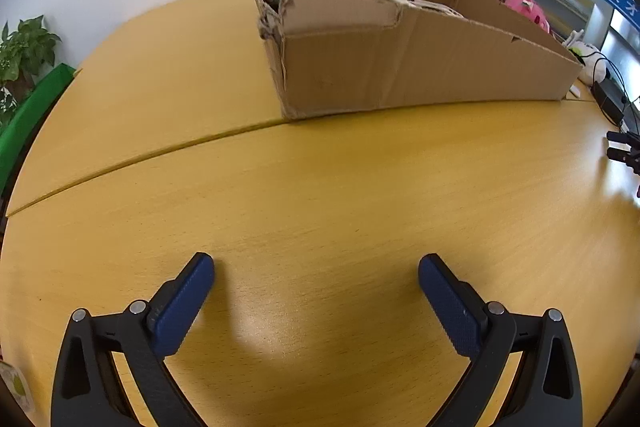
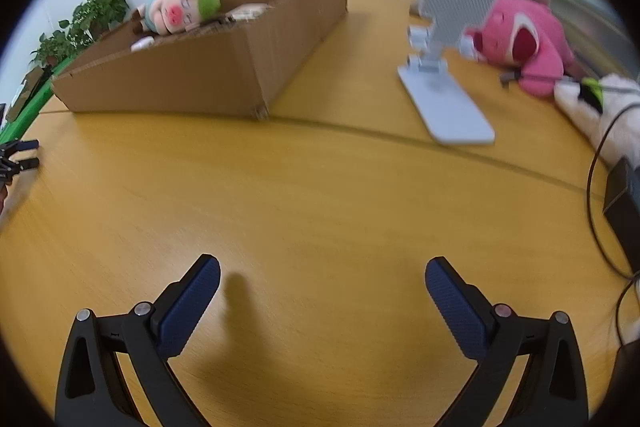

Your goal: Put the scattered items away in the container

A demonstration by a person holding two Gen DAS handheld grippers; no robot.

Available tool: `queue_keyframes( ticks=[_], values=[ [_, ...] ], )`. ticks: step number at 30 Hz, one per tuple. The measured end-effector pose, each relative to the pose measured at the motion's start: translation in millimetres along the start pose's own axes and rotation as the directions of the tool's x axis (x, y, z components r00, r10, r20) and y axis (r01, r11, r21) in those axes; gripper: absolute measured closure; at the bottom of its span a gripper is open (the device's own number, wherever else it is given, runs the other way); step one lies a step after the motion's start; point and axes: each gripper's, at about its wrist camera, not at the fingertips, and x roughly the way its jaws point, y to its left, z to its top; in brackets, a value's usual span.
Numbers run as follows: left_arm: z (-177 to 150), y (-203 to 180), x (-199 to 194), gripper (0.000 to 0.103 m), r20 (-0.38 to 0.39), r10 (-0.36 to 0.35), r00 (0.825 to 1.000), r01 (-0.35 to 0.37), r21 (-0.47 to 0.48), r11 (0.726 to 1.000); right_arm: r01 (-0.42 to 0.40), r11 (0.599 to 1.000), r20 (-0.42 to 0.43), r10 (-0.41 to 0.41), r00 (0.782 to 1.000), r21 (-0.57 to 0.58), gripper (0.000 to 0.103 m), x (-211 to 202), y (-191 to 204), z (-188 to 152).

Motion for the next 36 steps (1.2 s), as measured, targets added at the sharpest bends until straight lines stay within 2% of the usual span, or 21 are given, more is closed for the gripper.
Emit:
queue_keyframes(
  ticks=[5, 10, 14, 36],
  values=[
    [4.6, -3.1, -2.5, 0.000, 0.033, -0.007, 0.999, 0.007, 0.008, 1.000, -0.027, 0.999, 0.017, 0.028, 0.999, -0.039, 0.000, 11.7, 38.3, 7.5],
    [7.1, -1.6, 0.5, 0.000, 0.030, -0.009, 1.000, 0.008, 0.008, 1.000, 0.003, 1.000, 0.016, -0.003, 1.000, 0.011, 0.000, 24.1, 66.9, 22.3],
    [8.3, -1.7, 4.5, 0.000, 0.029, -0.009, 1.000, 0.009, 0.006, 1.000, -0.036, 0.999, 0.014, 0.036, 0.999, -0.041, 0.000, 24.6, 81.7, 27.6],
    [7.4, -2.5, 3.8, 0.000, 0.029, -0.008, 1.000, 0.008, 0.007, 1.000, -0.051, 0.997, 0.012, 0.052, 0.999, -0.064, 0.000, 22.7, 86.3, 26.9]
  ],
)
